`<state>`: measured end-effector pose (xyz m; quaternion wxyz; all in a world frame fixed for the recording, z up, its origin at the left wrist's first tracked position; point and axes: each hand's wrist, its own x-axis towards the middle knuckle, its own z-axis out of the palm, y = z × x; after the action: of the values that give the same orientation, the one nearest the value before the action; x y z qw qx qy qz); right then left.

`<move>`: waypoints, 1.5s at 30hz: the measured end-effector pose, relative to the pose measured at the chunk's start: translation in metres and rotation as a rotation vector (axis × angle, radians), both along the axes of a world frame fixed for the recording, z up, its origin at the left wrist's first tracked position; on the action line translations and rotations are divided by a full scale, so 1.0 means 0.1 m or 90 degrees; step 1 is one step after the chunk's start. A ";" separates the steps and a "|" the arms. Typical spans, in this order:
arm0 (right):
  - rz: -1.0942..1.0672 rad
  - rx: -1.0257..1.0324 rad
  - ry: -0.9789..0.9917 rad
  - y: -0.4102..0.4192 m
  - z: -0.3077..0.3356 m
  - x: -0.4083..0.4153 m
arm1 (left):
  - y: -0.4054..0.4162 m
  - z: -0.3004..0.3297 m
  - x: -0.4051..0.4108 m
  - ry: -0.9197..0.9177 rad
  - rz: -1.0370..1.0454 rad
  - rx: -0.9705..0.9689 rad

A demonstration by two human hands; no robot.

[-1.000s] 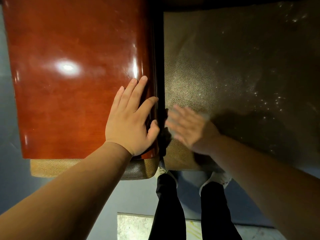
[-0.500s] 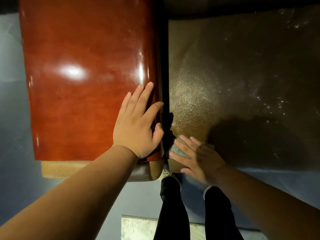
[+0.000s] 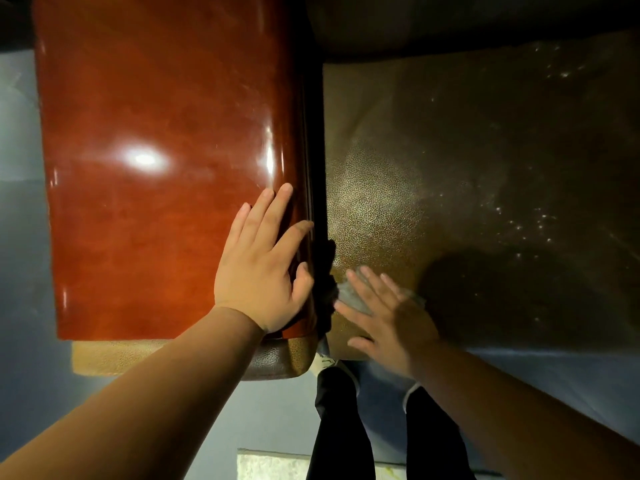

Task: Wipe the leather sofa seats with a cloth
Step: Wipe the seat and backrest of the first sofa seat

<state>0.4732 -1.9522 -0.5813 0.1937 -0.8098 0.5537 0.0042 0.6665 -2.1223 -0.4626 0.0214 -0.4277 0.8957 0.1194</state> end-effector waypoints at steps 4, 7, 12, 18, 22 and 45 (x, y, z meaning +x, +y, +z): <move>-0.087 -0.057 0.055 -0.69 -0.09 -0.35 | 0.01 -0.01 0.01 0.000 0.001 -0.004; -0.323 0.006 0.126 -1.38 0.00 -0.58 | 0.01 -0.01 -0.01 0.001 0.000 -0.005; -0.205 0.000 0.060 -1.05 0.04 -0.18 | 0.01 0.00 -0.01 -0.003 0.010 -0.008; 0.086 -0.022 0.045 -0.61 -0.12 -0.13 | 0.00 -0.01 -0.01 -0.008 0.009 -0.001; -0.131 -0.031 0.080 -1.51 -0.10 -0.48 | 0.01 0.00 0.00 -0.003 0.009 -0.006; -0.197 0.014 0.018 -0.55 0.03 0.03 | 0.00 0.01 -0.03 -0.017 0.002 0.005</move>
<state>0.4761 -2.0069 -0.5779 0.1934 -0.7126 0.6744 -0.0085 0.6632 -2.1224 -0.4620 0.0350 -0.4304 0.8943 0.1173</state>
